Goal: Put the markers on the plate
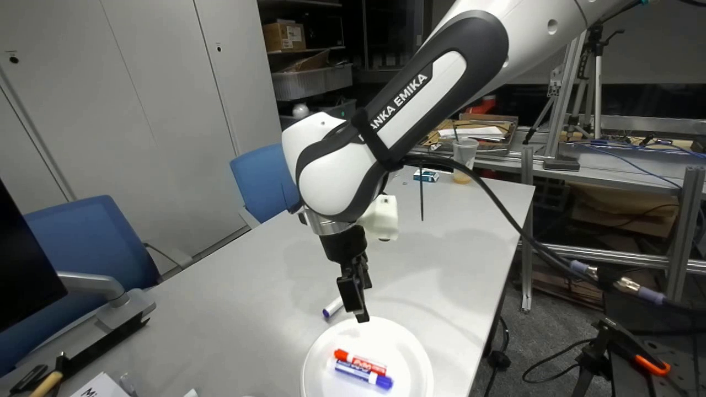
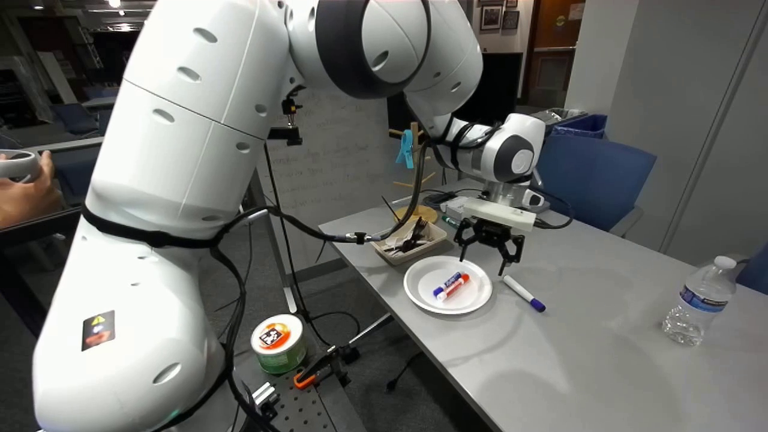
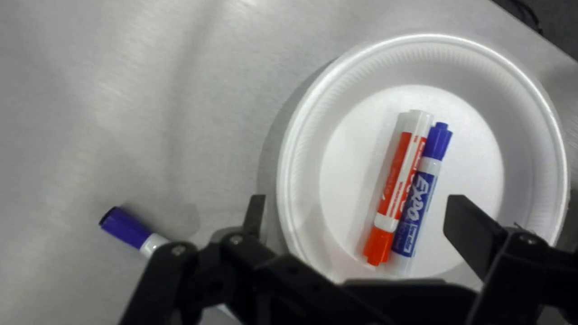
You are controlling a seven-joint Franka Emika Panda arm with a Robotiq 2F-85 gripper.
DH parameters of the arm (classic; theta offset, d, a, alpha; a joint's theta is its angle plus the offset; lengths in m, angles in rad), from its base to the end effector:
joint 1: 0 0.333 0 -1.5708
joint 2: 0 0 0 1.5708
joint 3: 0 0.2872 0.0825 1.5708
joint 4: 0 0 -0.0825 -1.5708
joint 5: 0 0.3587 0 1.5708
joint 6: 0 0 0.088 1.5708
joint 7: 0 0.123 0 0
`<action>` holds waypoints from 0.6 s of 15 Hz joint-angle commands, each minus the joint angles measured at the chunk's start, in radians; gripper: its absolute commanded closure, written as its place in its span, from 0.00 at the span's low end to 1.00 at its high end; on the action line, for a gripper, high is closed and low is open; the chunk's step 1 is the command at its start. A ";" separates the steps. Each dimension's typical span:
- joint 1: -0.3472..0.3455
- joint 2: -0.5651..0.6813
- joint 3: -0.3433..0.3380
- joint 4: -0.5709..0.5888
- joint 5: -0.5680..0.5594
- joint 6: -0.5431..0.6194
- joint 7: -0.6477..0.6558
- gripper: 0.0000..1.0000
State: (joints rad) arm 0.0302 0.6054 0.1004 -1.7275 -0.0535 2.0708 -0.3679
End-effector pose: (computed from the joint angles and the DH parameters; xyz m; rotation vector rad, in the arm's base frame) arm 0.5969 0.0721 0.1941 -2.9673 -0.7893 0.3934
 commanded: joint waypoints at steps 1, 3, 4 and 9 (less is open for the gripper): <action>-0.023 0.067 0.007 0.134 -0.078 -0.086 -0.174 0.00; -0.025 0.099 0.009 0.193 -0.108 -0.122 -0.232 0.00; -0.026 0.043 0.007 0.098 -0.081 -0.066 -0.168 0.00; -0.026 0.050 0.008 0.104 -0.082 -0.070 -0.171 0.00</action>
State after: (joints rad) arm 0.0097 0.6541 0.1008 -1.6268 -0.1312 2.0041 -0.5419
